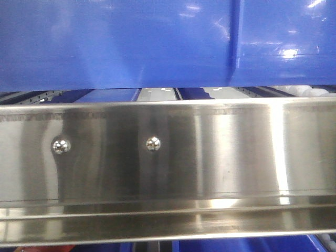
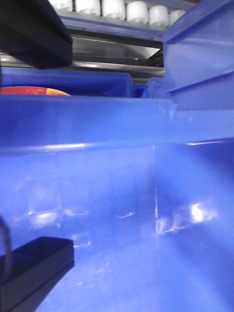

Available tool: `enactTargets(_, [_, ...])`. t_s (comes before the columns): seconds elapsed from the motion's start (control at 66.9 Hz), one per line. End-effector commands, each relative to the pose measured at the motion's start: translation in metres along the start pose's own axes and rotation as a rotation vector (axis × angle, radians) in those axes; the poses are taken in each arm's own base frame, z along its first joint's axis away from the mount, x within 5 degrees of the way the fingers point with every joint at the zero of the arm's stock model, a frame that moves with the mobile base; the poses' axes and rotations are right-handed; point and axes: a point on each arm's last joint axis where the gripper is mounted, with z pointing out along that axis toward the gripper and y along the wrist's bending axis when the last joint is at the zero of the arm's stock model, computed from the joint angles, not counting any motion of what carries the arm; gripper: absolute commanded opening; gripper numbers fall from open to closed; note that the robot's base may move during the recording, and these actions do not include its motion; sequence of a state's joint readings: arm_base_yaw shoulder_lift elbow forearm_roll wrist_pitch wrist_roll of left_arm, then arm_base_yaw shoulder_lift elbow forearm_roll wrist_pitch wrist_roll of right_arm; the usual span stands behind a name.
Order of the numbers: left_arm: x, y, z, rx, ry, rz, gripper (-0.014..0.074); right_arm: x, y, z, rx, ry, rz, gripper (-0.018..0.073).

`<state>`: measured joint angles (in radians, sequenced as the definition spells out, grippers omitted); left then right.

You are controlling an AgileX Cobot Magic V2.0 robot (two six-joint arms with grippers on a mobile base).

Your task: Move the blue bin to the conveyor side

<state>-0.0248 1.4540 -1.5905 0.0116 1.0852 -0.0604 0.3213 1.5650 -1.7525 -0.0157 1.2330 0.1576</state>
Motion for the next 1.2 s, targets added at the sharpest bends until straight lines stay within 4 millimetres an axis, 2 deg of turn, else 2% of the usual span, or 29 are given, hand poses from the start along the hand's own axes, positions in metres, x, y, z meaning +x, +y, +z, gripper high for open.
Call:
enactTargets(0.0, [0.0, 0.0, -0.001, 0.003, -0.003, -0.004, 0.0601, -0.002, -0.001, 0.002, 0.012, -0.011, -0.005, 0.0551])
enactTargets(0.478, [0.002, 0.001, -0.002, -0.005, 0.027, -0.001, 0.0601, -0.002, -0.001, 0.003, 0.013, -0.009, -0.005, 0.0551])
enactTargets(0.598, [-0.001, 0.002, -0.014, -0.021, 0.044, 0.008, 0.0601, -0.002, -0.001, 0.003, 0.013, -0.009, -0.005, 0.0551])
enactTargets(0.732, [-0.013, 0.004, -0.035, -0.041, -0.013, 0.016, 0.0601, -0.002, -0.001, 0.003, 0.013, -0.009, -0.005, 0.0551])
enactTargets(0.792, [-0.015, 0.004, -0.039, -0.04, -0.028, 0.015, 0.0601, -0.002, -0.001, 0.003, 0.013, -0.009, -0.005, 0.0551])
enactTargets(0.927, [-0.016, 0.006, -0.027, -0.028, 0.001, 0.028, 0.0601, -0.002, -0.001, 0.003, 0.013, -0.009, -0.005, 0.0551])
enactTargets(1.076, [-0.019, 0.017, -0.011, 0.059, 0.036, -0.05, 0.0601, -0.002, -0.001, 0.003, 0.013, -0.009, -0.005, 0.0551])
enactTargets(1.181, [-0.019, 0.023, -0.009, 0.022, 0.042, -0.034, 0.0601, -0.002, -0.001, 0.003, 0.013, -0.009, -0.005, 0.0551])
